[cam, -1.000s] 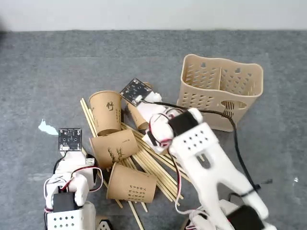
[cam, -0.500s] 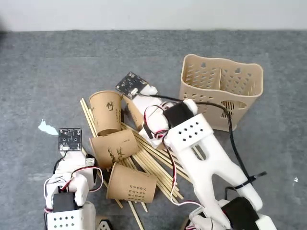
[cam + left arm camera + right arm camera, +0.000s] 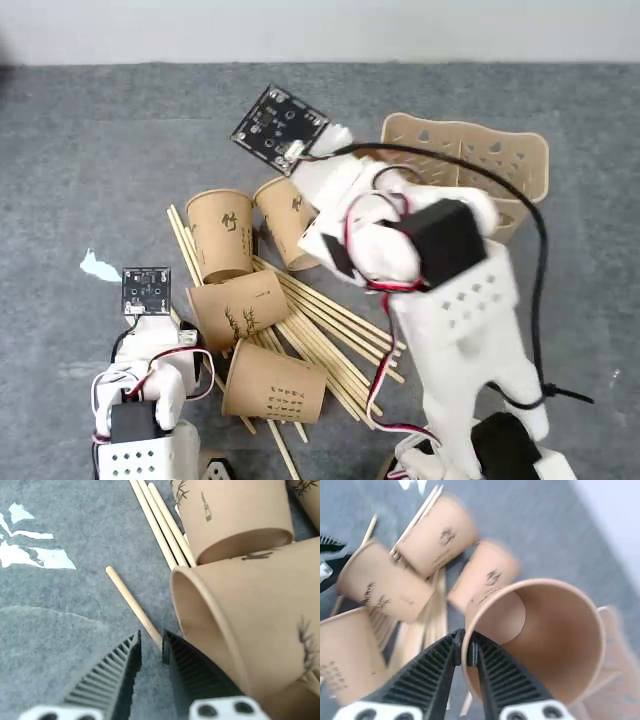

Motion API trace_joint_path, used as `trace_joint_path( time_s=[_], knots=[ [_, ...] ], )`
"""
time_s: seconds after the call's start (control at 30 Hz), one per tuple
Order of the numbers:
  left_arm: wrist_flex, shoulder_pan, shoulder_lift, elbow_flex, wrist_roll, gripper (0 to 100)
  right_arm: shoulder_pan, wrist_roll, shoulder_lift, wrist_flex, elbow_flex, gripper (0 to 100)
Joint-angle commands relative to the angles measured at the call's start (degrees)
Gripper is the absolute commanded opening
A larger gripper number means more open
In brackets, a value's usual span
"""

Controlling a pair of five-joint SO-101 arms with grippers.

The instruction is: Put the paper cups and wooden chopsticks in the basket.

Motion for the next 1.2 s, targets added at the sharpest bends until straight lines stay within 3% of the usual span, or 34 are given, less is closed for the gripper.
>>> trace_joint_path(
  time_s=[0.0, 0.5, 1.0, 1.17],
  knots=[
    [-0.5, -0.4, -0.2, -0.6, -0.4, 8, 3.4, 4.7, -1.8, 2.4, -6.9, 0.9],
    [-0.5, -0.4, -0.2, -0.6, -0.4, 8, 32.3, 18.8, 1.1, -0.5, -9.1, 0.9],
    [-0.5, -0.4, -0.2, -0.6, -0.4, 8, 36.0, 20.9, 13.3, -0.1, -9.1, 2.3],
    [-0.5, -0.4, -0.2, -0.6, -0.4, 8, 35.6, 20.3, 10.9, 1.4, -9.3, 17.4]
  ],
)
